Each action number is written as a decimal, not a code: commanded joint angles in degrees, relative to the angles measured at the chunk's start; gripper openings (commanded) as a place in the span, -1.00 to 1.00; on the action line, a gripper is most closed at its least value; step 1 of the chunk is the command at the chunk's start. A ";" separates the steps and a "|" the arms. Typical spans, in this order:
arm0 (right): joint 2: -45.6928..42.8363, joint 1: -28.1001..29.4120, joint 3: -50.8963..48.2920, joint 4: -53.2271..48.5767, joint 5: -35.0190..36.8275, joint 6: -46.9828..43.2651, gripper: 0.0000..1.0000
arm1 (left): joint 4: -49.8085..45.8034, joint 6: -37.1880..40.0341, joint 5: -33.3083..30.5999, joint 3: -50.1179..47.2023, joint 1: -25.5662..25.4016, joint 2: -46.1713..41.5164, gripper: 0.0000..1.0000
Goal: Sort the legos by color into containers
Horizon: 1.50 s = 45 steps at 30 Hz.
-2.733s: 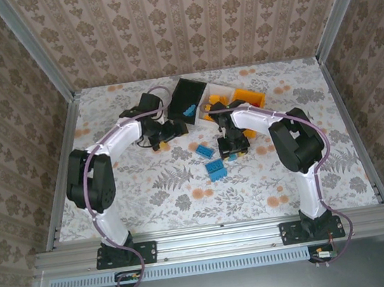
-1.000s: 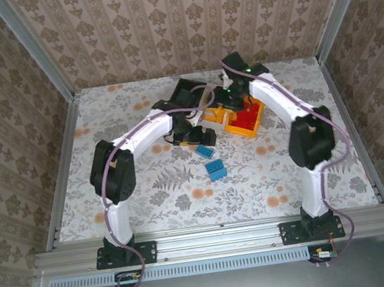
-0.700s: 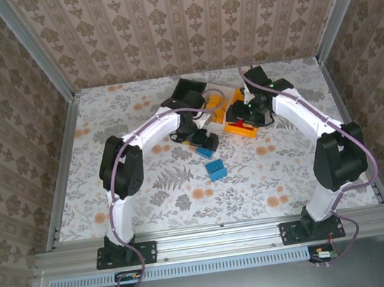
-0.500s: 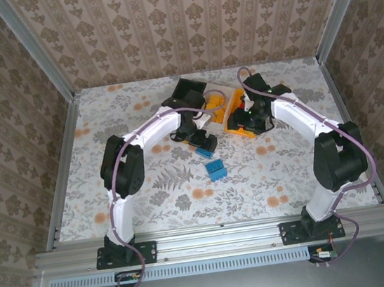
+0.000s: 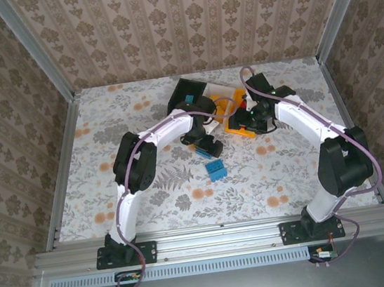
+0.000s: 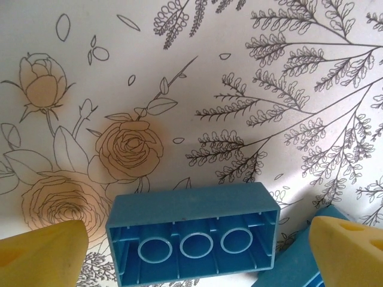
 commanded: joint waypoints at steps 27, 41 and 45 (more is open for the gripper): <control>-0.26 -2.70 -0.68 0.61 -3.42 -1.76 0.22 | -4.45 -10.69 -4.27 2.25 6.12 -3.18 0.21; -0.09 -3.48 -2.18 3.26 -5.16 -0.97 0.22 | 22.48 -57.48 11.35 6.63 22.38 -3.87 0.21; -0.34 -3.42 -2.54 3.43 -4.77 -1.02 0.21 | 19.51 -62.36 10.92 19.28 21.94 3.23 0.21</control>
